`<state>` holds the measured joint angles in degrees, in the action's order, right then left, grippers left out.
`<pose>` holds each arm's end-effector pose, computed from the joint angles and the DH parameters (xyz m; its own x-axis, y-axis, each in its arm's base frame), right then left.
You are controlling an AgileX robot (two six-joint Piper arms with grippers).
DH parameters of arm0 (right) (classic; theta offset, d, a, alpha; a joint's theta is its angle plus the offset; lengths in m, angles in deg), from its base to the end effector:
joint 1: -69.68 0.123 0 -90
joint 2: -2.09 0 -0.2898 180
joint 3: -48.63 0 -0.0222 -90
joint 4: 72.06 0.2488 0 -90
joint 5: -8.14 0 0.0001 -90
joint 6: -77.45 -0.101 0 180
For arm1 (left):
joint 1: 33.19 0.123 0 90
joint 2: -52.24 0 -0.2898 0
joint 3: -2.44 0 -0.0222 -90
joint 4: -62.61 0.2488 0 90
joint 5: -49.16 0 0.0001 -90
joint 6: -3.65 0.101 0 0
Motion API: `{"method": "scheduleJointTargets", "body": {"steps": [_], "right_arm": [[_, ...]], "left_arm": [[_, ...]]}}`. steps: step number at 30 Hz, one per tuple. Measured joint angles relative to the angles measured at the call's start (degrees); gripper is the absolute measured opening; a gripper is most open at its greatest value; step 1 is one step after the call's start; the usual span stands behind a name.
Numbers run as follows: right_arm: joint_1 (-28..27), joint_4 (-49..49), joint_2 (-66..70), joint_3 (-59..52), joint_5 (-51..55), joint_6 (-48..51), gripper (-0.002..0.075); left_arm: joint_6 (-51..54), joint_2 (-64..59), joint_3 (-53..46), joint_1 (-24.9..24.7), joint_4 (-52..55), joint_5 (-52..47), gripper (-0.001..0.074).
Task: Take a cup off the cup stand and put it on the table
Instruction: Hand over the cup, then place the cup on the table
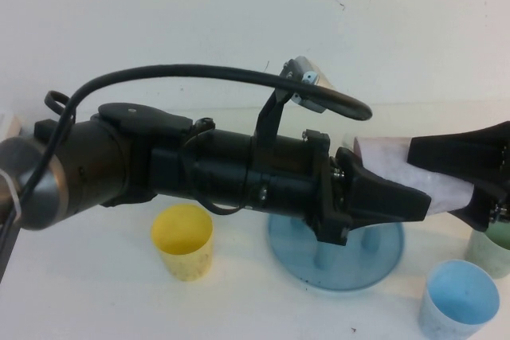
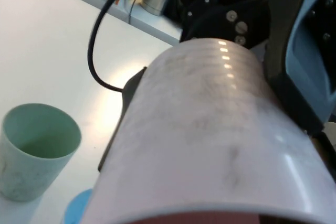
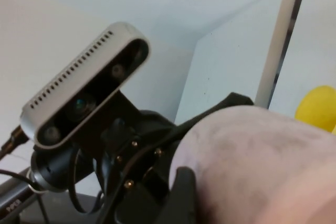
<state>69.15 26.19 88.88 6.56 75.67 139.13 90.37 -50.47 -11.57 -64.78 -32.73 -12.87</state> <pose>0.2307 0.0903 0.2598 -0.8688 0.3138 -0.3831 -0.3061 0.2677 0.9136 0.2447 -0.2548 0.2998 -0.4809 0.1553 -0.8629 0.8738 0.0037 -0.4863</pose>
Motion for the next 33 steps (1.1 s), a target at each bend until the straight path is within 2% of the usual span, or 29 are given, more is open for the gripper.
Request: {"method": "scheduleJointTargets", "body": {"steps": [7,12,15,18,23,26,29,33], "right_arm": [[-0.6,-1.0,0.0,4.1,-0.2,0.7,0.0691],[-2.9,-1.1,0.0,6.9,-0.2,0.8,0.0692],[-3.9,-1.1,0.0,7.1,-0.2,1.4,0.0692],[-4.5,-2.0,0.0,7.1,-0.2,3.5,0.0692],[-4.7,-8.3,0.0,7.2,-0.2,5.3,0.0692],[-4.7,-10.8,0.0,7.2,-0.2,5.9,0.0692],[-4.7,-11.7,0.0,7.2,-0.2,6.0,0.0692],[-4.7,-12.5,0.0,7.2,-0.2,6.1,0.0692]], "left_arm": [[-3.2,0.2,0.1,0.9,1.5,-4.2,0.0031],[-8.8,2.9,0.1,4.1,10.2,-4.7,0.0029],[-15.0,6.2,0.2,5.1,20.5,-4.6,0.0027],[-27.5,10.2,0.9,4.1,38.3,-1.7,0.0027],[-53.0,11.4,5.4,-3.9,72.1,-3.7,0.0024],[-62.2,10.4,7.3,-11.2,84.8,-5.7,0.0022],[-67.8,7.5,8.2,-16.3,93.1,-6.0,0.0020],[-70.1,1.8,8.2,-18.5,96.9,-5.6,0.0020]]}}
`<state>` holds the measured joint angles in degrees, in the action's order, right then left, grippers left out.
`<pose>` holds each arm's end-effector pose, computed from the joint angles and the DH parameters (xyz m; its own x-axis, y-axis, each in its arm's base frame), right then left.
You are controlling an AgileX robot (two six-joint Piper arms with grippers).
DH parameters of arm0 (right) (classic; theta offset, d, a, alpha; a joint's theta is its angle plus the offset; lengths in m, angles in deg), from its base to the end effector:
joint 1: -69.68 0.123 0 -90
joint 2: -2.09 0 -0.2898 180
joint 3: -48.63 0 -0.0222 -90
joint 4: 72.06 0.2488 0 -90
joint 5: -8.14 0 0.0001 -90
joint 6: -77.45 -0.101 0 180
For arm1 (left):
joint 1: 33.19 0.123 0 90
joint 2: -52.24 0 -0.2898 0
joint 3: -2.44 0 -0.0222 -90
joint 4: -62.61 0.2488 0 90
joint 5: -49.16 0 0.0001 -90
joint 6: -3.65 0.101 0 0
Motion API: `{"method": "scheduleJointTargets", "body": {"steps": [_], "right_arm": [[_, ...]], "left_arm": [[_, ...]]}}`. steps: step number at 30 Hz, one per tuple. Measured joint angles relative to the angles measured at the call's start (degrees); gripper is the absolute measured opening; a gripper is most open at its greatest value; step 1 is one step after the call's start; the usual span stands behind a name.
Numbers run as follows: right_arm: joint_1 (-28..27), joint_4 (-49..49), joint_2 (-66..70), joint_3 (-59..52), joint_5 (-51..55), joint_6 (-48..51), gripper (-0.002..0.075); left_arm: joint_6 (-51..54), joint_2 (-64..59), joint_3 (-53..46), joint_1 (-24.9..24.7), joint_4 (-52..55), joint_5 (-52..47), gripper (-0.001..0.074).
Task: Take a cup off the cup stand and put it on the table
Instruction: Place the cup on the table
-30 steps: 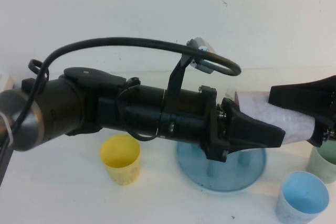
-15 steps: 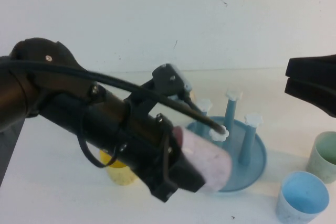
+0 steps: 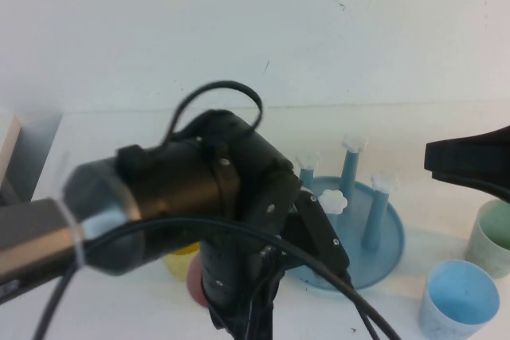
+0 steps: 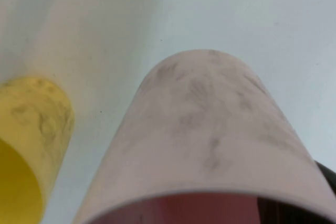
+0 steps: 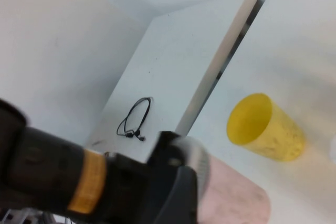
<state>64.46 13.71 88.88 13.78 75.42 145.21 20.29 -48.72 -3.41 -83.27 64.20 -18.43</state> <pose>0.2442 0.0710 0.2745 -0.7768 0.1488 -0.6119 -0.5055 0.4322 0.7468 0.2006 -0.2357 0.2563 -0.3831 0.9197 -0.0858 0.9200 0.3882 0.0534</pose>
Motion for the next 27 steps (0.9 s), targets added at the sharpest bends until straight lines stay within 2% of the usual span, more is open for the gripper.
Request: {"method": "scheduleJointTargets", "body": {"steps": [8,21,24,27], "right_arm": [[0.0,-1.9,0.0,0.0,0.0,0.0,0.0692],[0.0,-3.9,0.0,0.0,0.0,0.0,0.0692],[0.0,-4.6,0.0,0.0,0.0,0.0,0.0692],[0.0,-4.8,0.0,0.0,0.0,0.0,0.0692]], "left_arm": [[-0.3,-10.5,0.0,-0.2,5.8,3.2,0.0020],[1.0,-13.5,0.2,-0.2,9.1,9.0,0.0029],[1.2,-13.6,0.2,-0.2,9.0,10.2,0.0099],[1.2,-13.7,0.2,-0.2,9.0,10.8,0.0230]]}}
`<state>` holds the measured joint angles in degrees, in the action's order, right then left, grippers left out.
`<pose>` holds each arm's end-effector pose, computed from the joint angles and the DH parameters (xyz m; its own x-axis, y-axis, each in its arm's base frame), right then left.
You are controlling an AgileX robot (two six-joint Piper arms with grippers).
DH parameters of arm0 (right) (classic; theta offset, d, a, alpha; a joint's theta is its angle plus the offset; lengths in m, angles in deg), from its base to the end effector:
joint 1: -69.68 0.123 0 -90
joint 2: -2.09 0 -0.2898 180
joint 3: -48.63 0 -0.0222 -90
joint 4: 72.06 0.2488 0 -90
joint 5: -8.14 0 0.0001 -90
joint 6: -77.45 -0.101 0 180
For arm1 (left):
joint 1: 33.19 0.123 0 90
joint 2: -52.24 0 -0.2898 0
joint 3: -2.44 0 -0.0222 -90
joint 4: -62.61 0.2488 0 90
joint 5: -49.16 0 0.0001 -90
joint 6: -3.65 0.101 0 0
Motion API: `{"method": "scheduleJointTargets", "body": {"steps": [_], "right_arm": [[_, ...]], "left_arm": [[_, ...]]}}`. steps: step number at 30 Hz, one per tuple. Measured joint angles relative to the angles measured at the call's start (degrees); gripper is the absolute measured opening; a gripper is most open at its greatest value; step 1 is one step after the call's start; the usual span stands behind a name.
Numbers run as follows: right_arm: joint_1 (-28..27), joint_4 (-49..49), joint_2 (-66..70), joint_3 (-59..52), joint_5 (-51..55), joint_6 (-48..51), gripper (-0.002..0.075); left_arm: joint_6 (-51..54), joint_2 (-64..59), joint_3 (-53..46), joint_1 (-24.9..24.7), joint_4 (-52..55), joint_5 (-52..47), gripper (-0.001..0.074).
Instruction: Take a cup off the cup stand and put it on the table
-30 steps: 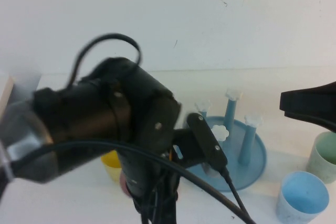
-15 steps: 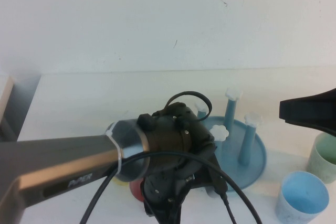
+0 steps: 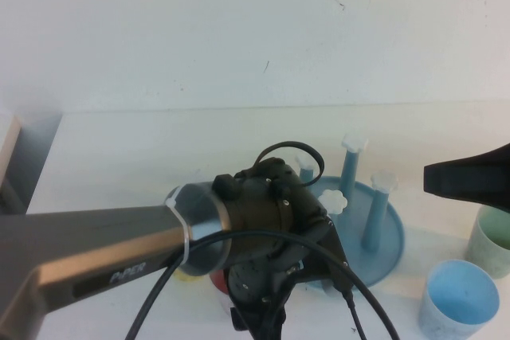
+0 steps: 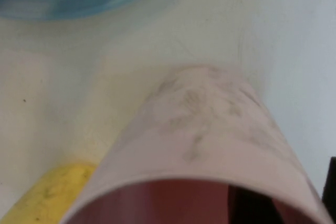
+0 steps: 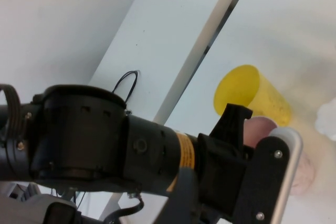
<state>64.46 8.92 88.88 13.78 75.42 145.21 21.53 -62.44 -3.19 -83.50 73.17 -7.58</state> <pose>0.2401 0.0705 0.2679 -0.7856 0.0710 -0.6147 -0.5203 0.4617 0.7184 0.2372 -0.2616 0.1803 -0.2801 0.9599 0.0072 0.9473 0.2752 0.1639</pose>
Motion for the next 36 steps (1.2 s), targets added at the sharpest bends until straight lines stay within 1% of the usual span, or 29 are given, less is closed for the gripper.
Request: {"method": "scheduleJointTargets", "body": {"steps": [2,4,8,11,13,15,18,20,21,23,26,28,29,30,31,33,36], "right_arm": [[0.0,0.0,0.0,0.0,0.0,0.0,0.0692],[0.0,-0.1,0.0,0.0,0.0,0.0,0.0692],[0.0,-0.3,0.0,0.0,0.0,0.0,0.0692],[0.0,-0.3,0.0,0.0,0.0,0.4,0.0692],[0.0,-0.3,0.0,0.0,0.0,0.9,0.0692],[0.0,-0.3,0.0,0.0,0.0,1.1,0.0692],[0.0,-0.3,0.0,0.0,0.0,1.2,0.0692],[0.0,-0.4,0.0,0.0,0.0,1.2,0.0680],[0.0,-0.5,0.0,0.0,0.0,1.3,0.0657],[0.0,-0.8,0.0,0.0,0.0,1.3,0.0579],[0.0,-1.2,-0.6,0.0,0.0,1.3,0.0367],[0.0,-1.2,-1.4,0.0,0.0,0.6,0.0190],[0.0,-1.2,-1.7,0.0,0.0,0.2,0.0124],[0.0,-1.2,-2.4,0.0,0.0,-0.1,0.0081],[0.0,-1.0,-3.0,0.0,0.0,-0.2,0.0052],[0.0,-0.1,-4.3,0.0,0.0,-0.2,0.0024],[0.0,3.1,-7.1,0.0,0.0,2.6,0.0007]], "left_arm": [[0.0,0.0,0.0,0.0,0.0,0.6,0.0314],[-0.3,0.0,0.0,0.0,0.0,0.9,0.0360],[-2.6,0.5,1.7,0.0,0.0,0.4,0.0386],[-4.3,2.3,4.4,0.0,0.0,-1.0,0.0382],[-4.6,4.2,6.1,0.0,-0.2,-1.5,0.0356],[-4.7,6.7,7.7,0.0,-0.6,-1.9,0.0307],[-5.0,12.0,9.7,0.0,-1.2,-2.2,0.0211],[-5.4,16.3,10.0,0.0,-2.9,-2.4,0.0128],[-5.3,18.2,10.0,0.0,-4.1,-2.7,0.0093],[-5.7,23.0,8.8,0.0,-6.1,-2.7,0.0040],[-7.0,30.2,5.0,0.0,-7.9,-0.7,0.0012],[-8.7,35.7,0.7,0.0,-8.2,2.0,0.0005],[-9.8,38.5,-1.7,0.0,-8.4,3.5,0.0004],[-11.2,41.4,-4.2,0.0,-8.5,4.9,0.0004],[-12.6,43.6,-6.2,0.0,-8.6,6.2,0.0004],[-15.6,49.4,-11.5,0.0,-9.4,9.3,0.0004],[-19.7,57.1,-19.0,0.0,-11.6,14.4,0.0003]]}}
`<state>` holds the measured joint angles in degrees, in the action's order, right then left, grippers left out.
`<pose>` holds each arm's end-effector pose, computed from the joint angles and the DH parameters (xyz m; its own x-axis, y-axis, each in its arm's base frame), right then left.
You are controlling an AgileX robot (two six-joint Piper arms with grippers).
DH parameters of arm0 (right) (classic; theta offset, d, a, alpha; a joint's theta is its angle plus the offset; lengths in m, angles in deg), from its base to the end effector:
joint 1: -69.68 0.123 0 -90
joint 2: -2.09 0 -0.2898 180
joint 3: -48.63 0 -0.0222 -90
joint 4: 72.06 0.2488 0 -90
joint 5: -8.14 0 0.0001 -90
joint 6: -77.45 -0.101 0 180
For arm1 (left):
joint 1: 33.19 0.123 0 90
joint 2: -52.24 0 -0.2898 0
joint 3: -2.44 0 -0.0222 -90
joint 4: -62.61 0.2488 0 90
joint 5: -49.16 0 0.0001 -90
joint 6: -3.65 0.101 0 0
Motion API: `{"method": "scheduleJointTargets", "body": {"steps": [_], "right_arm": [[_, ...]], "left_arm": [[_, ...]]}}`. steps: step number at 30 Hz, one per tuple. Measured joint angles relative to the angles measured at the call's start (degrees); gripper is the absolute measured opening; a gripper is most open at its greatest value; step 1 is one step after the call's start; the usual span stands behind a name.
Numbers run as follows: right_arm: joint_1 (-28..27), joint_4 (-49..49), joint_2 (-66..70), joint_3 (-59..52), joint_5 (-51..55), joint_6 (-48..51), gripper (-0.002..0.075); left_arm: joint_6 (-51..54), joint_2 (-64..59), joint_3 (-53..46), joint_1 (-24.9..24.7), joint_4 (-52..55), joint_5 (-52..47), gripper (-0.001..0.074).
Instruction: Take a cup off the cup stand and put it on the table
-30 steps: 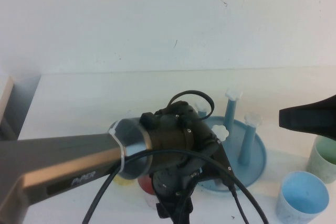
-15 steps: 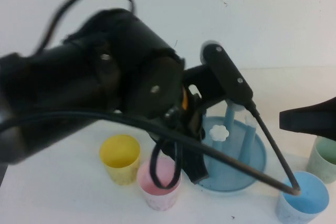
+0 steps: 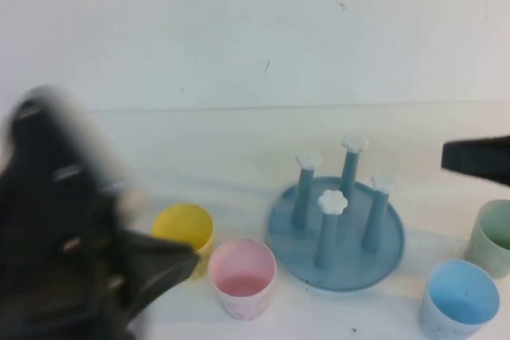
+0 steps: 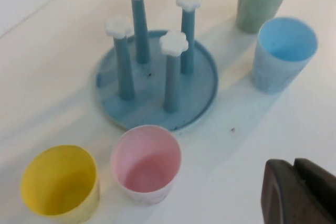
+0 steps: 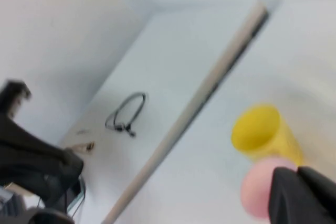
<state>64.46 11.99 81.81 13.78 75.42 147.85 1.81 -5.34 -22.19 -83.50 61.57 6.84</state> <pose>0.2227 0.0727 0.2999 -0.6709 0.0926 -0.7357 -0.6284 0.4557 0.6304 0.1084 -0.1326 0.3660 -0.3969 0.4070 -0.8227 0.7586 0.6500 -0.0444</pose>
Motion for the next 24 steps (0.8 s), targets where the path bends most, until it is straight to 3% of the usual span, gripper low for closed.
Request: {"method": "scheduleJointTargets", "body": {"steps": [6,13,24], "right_arm": [[0.0,8.1,-9.8,0.0,0.3,8.3,0.0000],[0.0,8.4,-27.0,0.0,-6.2,14.9,-0.0001],[0.0,1.9,-50.1,0.0,-12.2,15.9,-0.0001]], "left_arm": [[-3.6,15.0,-14.8,0.0,-4.9,12.8,0.0003],[-5.5,27.8,-26.4,0.0,-4.9,22.4,0.0000],[-5.7,33.1,-33.6,0.0,-7.4,22.6,-0.0001]]}}
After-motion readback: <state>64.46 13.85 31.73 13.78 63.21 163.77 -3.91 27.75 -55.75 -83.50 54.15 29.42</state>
